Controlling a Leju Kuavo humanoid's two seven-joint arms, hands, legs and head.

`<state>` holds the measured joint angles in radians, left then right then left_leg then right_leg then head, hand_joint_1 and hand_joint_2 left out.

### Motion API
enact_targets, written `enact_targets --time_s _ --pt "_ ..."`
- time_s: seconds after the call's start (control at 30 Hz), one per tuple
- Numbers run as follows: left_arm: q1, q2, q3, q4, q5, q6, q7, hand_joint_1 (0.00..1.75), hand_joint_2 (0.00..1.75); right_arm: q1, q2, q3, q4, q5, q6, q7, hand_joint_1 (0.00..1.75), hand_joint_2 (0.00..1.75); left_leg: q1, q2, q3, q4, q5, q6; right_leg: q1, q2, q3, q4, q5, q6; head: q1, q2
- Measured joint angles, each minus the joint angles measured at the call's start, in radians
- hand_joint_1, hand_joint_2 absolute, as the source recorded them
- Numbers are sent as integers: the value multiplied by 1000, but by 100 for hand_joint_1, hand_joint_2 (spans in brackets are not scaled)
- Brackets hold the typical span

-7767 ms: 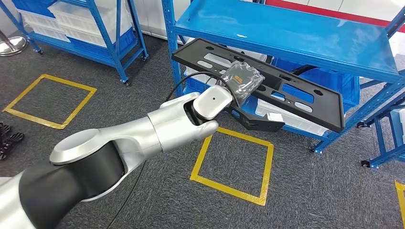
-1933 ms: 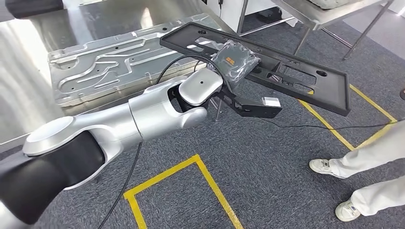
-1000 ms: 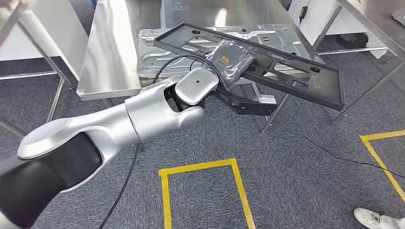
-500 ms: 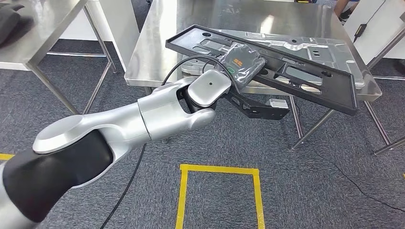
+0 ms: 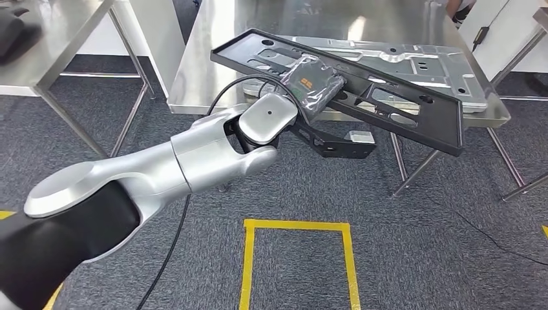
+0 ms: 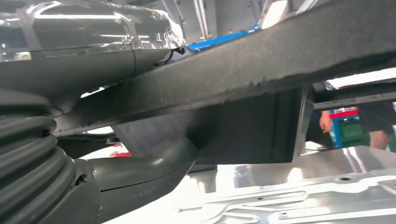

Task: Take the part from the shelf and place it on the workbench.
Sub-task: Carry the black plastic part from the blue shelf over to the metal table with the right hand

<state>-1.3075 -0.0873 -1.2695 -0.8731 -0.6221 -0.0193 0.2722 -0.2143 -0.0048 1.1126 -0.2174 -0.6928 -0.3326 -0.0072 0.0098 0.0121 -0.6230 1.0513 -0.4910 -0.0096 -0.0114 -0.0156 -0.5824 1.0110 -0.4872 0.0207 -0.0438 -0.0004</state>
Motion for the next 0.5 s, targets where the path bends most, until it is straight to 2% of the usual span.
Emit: enact_targets --time_s 0.07,0.1,0.2,0.23,0.27,0.3,0.37,0.4,0.43,0.5 --pt "-1 0 0 0 2 2 0 175 175 0 1 0 0 1 -1 0 0 175 2 -4 -2 -3 6 13 -2 0 -9 17 -14 9 2 0" --pt "-1 -3 1 1 5 4 1 175 175 -1 1 0 0 2 -1 0 0 175 5 -5 -3 -5 9 19 -3 2 -21 48 -35 13 7 0" --pt "0 -15 2 6 12 11 2 175 175 -8 2 0 0 7 0 0 0 175 5 -10 -5 -7 13 29 -4 6 -89 218 -125 22 29 0" --pt "2 -19 1 10 12 13 2 175 175 -10 3 0 0 9 0 0 0 175 4 -11 -5 -7 13 30 -4 6 -105 258 -136 21 35 0" --pt "4 -22 0 16 11 14 1 175 175 -12 4 0 0 10 0 1 0 175 2 -13 -6 -7 13 30 -4 6 -107 268 -130 19 41 0" --pt "5 -26 -1 22 9 16 0 175 175 -12 4 0 0 11 0 2 0 175 1 -16 -5 -7 14 31 -4 6 -94 242 -105 15 45 0" --pt "6 -31 0 35 3 31 -5 175 175 -12 5 0 0 12 1 3 0 175 -2 -20 -5 -7 14 30 -1 8 -38 121 -40 2 51 0" --pt "6 -33 0 42 0 42 -8 175 175 -11 5 0 0 12 1 4 0 175 -3 -21 -6 -8 14 28 2 9 -12 63 -19 -5 52 0" --pt "6 -34 1 48 -2 53 -10 175 175 -11 5 0 0 13 1 5 0 175 -3 -22 -8 -8 15 25 5 9 6 23 -14 -10 52 0" --pt "6 -35 1 57 -3 64 -13 175 175 -9 6 0 0 14 1 8 0 175 -3 -20 -12 -11 18 16 10 9 16 -5 -20 -15 52 0"
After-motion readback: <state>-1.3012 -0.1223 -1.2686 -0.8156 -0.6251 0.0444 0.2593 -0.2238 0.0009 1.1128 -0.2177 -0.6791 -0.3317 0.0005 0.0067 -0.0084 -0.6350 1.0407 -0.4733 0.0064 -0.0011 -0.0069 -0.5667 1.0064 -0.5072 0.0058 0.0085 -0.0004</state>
